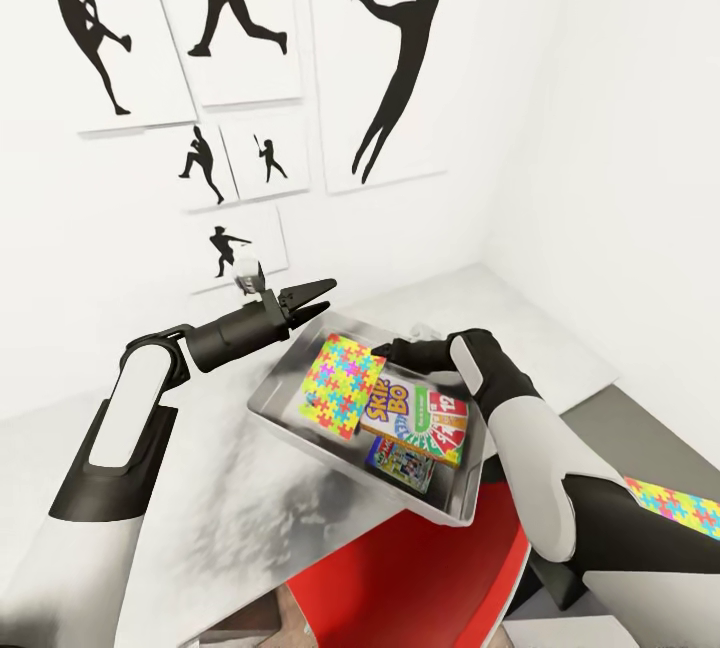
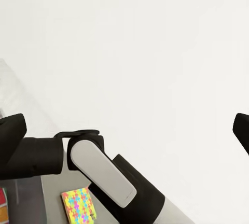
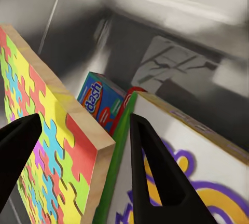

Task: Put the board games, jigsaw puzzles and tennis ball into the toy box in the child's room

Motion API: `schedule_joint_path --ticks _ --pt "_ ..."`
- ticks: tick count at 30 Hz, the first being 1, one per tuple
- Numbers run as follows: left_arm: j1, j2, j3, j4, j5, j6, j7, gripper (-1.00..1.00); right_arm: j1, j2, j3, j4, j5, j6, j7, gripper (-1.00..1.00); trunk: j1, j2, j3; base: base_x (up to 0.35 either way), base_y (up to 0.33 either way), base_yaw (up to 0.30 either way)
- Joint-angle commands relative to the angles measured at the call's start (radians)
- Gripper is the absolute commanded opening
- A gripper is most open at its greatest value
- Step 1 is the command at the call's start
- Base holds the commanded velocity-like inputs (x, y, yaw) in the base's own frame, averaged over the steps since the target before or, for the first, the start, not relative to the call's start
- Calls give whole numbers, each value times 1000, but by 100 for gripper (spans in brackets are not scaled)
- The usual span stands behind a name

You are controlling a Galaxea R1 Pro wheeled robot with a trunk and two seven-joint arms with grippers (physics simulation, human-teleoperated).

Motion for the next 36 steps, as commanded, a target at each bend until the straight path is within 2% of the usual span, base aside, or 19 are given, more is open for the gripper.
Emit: schedule_joint_path --ticks 1,28,36 --pt "-1 1 0 0 -7 1 -8 100 -1 1 -7 -1 -5 8 -2 -100 1 -2 -2 0 0 0" --pt "0 -1 -3 0 -9 2 -8 100 -3 2 -7 -6 -7 -4 -3 -100 1 -2 -4 0 0 0" --pt "0 0 -23 0 -9 1 -7 100 -3 2 -7 -6 -7 -6 -4 -100 1 -2 -4 0 0 0"
